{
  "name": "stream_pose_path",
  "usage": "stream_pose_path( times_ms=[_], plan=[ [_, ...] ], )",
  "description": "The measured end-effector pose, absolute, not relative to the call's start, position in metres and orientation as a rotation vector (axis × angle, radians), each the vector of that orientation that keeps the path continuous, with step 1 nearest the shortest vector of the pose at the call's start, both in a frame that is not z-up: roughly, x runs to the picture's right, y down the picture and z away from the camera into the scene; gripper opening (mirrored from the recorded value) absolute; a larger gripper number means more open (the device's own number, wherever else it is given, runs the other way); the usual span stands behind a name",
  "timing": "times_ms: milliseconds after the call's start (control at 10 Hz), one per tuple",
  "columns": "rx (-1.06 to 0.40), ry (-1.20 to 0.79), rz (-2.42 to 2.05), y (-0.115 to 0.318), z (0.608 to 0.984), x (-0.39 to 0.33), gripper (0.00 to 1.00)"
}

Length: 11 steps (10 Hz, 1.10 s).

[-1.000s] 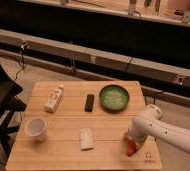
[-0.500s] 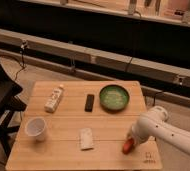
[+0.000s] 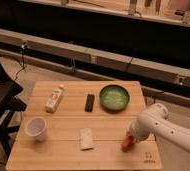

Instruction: Drag the pepper across the table

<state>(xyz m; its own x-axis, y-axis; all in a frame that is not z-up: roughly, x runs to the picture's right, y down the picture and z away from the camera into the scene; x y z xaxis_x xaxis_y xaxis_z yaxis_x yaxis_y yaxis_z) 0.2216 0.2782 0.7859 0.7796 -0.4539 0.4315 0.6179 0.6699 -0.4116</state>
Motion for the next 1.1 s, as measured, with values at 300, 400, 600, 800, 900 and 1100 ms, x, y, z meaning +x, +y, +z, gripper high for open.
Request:
stream_pose_path(
  times_ms=[300,400,600,800,900,1100],
  plan=[
    [-0.543,-0.316,-0.614,0.268,0.781,0.221,0.00],
    [-0.546,-0.315,-0.616,0.262,0.779,0.220,0.00],
    [-0.558,-0.314,-0.626,0.263,0.785,0.219,0.00],
    [-0.554,-0.316,-0.623,0.264,0.788,0.219,0.00],
    [-0.550,-0.316,-0.621,0.262,0.789,0.219,0.00],
    [-0.548,-0.314,-0.622,0.257,0.789,0.219,0.00]
  ],
)
